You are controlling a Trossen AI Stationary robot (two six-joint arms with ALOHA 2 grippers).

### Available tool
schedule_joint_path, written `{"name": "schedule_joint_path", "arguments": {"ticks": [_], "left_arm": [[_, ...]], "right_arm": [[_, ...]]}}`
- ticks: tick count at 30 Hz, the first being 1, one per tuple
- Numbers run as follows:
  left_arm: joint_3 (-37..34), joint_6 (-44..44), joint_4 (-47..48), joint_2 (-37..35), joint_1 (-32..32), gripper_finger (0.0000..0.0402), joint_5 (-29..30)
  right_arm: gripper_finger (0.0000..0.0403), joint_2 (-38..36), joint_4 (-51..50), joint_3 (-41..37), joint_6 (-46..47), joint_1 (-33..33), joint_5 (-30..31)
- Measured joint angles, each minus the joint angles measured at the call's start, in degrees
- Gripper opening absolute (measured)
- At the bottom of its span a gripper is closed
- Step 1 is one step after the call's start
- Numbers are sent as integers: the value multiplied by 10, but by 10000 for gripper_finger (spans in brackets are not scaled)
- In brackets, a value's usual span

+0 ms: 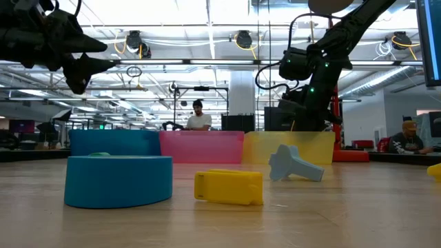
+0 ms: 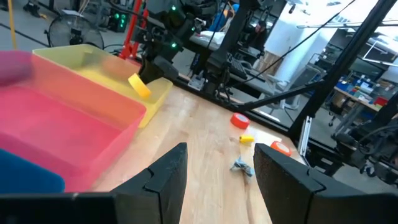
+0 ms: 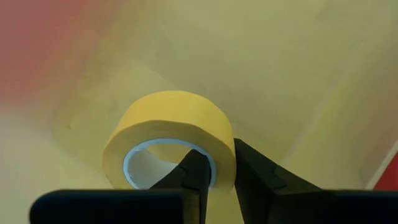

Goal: Pick and place Stapler, Stapler remover, tape
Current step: Put the yellow tape into the yellow bin, then put the red tape into the yellow bin

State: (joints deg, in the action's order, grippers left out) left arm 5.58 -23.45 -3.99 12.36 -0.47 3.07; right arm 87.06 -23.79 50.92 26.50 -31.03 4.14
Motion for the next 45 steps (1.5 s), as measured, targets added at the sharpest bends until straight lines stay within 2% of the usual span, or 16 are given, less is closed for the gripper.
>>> {"name": "schedule_joint_path", "arguments": {"ticks": [5, 16, 22, 26, 30, 34, 37, 45], "left_arm": [[0, 2, 0, 0, 0, 186, 0], [0, 3, 0, 0, 0, 186, 0], [0, 2, -1, 0, 0, 186, -8], [1, 2, -2, 0, -1, 186, -17], [1, 4, -2, 0, -1, 186, -27], [1, 5, -1, 0, -2, 186, -32], [1, 5, -1, 0, -5, 186, -32], [1, 4, 24, 0, -17, 186, -32]], "right_arm": [[64, 0, 0, 0, -3, 0, 0], [140, -5, 12, 0, -21, 0, 0], [139, -36, 34, 0, -23, 0, -1], [131, -72, 29, -1, -29, 0, -42], [124, -119, -14, 0, -34, 0, -128], [117, -169, -98, 0, -22, 3, -216], [113, -208, -180, -1, -12, 15, -255], [109, -297, -359, -1, 37, 76, -269]]}}
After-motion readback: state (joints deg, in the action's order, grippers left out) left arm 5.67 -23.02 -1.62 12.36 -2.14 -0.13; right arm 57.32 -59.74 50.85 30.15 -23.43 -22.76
